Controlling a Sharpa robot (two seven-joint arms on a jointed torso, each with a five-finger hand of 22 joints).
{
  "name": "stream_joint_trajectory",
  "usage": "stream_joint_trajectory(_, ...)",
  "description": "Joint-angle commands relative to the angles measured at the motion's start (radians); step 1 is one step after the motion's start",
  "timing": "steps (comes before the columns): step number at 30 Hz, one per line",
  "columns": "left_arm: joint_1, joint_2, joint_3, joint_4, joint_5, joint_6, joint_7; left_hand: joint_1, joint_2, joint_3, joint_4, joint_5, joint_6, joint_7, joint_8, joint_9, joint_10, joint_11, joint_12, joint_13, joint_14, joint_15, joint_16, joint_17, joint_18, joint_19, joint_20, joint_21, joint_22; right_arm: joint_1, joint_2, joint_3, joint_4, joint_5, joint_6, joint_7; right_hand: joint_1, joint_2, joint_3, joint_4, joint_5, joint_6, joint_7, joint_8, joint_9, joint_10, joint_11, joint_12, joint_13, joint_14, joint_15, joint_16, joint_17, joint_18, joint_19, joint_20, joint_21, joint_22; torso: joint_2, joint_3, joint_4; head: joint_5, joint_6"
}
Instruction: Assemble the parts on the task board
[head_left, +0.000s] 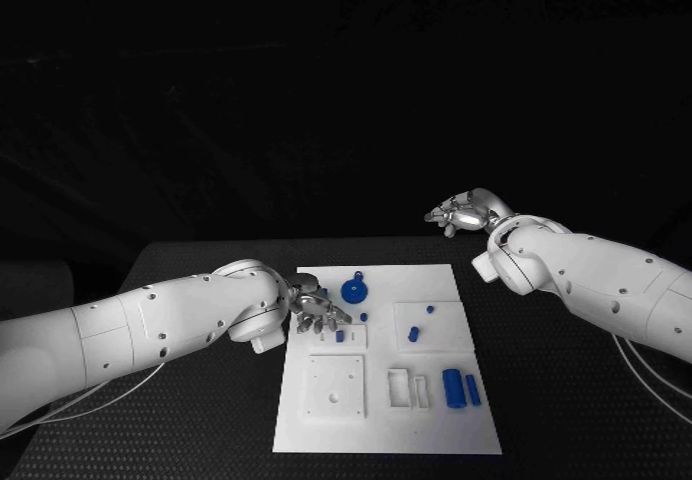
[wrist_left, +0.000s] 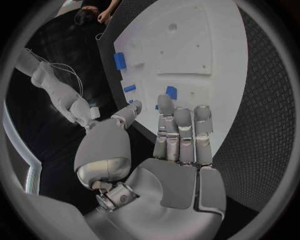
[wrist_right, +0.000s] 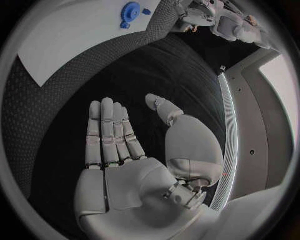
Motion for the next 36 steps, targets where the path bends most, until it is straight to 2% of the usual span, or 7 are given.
stream_joint_trajectory(1,0.0,-0.001,0.0,0.016,-0.087,0.003,-0.012,-0.007,-0.011,0.001,0.024,-0.003,-0.01,-0.001,-0.004,0.002,-0.009,0.001,-0.005,0.002,-0.008,0.001,-0.001,-0.001,-0.004,-0.001,-0.116,-0.004,0.016,0.0,-0.001,0.0,0.002,0.0,0.01,0.01,-0.009,0.002,-0.006,0.002,0.005,-0.005,0.0,0.001,-0.001,-0.005,0.001,0.004,-0.001,-0.007,0.002,0.003,-0.002,0.015,-0.004,0.006,-0.006,0.001,0.001,0.0002,-0.0001,0.001,0.003)
stream_joint_trajectory(9,-0.001,0.003,-0.002,0.014,-0.158,0.016,-0.035,-0.021,-0.009,0.002,0.072,-0.003,-0.012,-0.001,-0.002,0.008,-0.01,0.001,-0.004,0.006,-0.009,0.001,0.002,0.0,-0.003,-0.003,-0.116,-0.003,0.017,0.0,0.0,0.0,0.003,0.0,0.01,0.011,-0.009,0.002,-0.006,0.002,0.005,-0.005,0.001,0.001,-0.001,-0.005,0.001,0.004,-0.002,-0.007,0.002,0.003,-0.002,0.015,-0.004,0.006,-0.006,0.002,0.001,0.0001,-0.0003,0.004,0.003)
stream_joint_trajectory(17,-0.012,0.016,-0.007,0.002,-0.178,0.028,-0.044,-0.02,0.008,0.001,0.088,-0.003,-0.011,-0.002,0.0,0.011,-0.01,0.001,-0.002,0.008,-0.01,0.0,0.004,0.001,-0.003,-0.003,-0.116,0.0,0.019,0.0,0.001,0.0,0.003,0.0,0.009,0.011,-0.009,0.002,-0.006,0.002,0.005,-0.005,0.001,0.001,-0.001,-0.005,0.001,0.005,-0.003,-0.007,0.002,0.004,-0.002,0.015,-0.004,0.006,-0.007,0.002,0.002,0.0,-0.0014,0.006,0.001)
stream_joint_trajectory(25,-0.027,0.041,-0.01,-0.025,-0.178,0.033,-0.043,-0.015,0.031,-0.009,0.093,-0.003,-0.01,-0.003,0.002,0.014,-0.01,0.0,-0.001,0.01,-0.011,0.0,0.006,0.002,-0.002,-0.006,-0.116,0.002,0.02,0.0,0.002,0.0,0.003,0.0,0.008,0.011,-0.009,0.002,-0.006,0.001,0.005,-0.005,0.001,0.001,-0.001,-0.005,0.001,0.005,-0.003,-0.007,0.002,0.004,-0.003,0.015,-0.004,0.006,-0.007,0.002,0.002,0.0,-0.0017,0.005,0.001)
stream_joint_trajectory(30,-0.031,0.052,-0.01,-0.038,-0.178,0.029,-0.041,-0.009,0.046,-0.019,0.09,-0.003,-0.011,-0.003,0.001,0.016,-0.011,0.0,-0.001,0.012,-0.012,0.0,0.007,0.002,-0.002,-0.009,-0.116,0.004,0.02,0.0,0.003,0.0,0.003,-0.001,0.009,0.011,-0.009,0.002,-0.006,0.001,0.005,-0.005,0.001,0.001,-0.001,-0.006,0.001,0.006,-0.004,-0.007,0.002,0.004,-0.003,0.015,-0.004,0.006,-0.007,0.002,0.002,0.0001,-0.0019,0.004,0.002)
stream_joint_trajectory(36,-0.032,0.065,-0.011,-0.055,-0.178,0.038,-0.042,0.013,0.081,-0.04,0.068,-0.002,-0.013,-0.003,0.001,0.018,-0.012,0.0,-0.001,0.014,-0.014,0.0,0.008,0.002,-0.001,-0.014,-0.117,0.006,0.02,0.0,0.003,0.0,0.003,-0.001,0.009,0.011,-0.009,0.002,-0.006,0.001,0.005,-0.005,0.001,0.001,-0.001,-0.006,0.001,0.006,-0.004,-0.007,0.002,0.004,-0.003,0.015,-0.004,0.006,-0.007,0.003,0.002,0.0,-0.0014,0.003,-0.001)
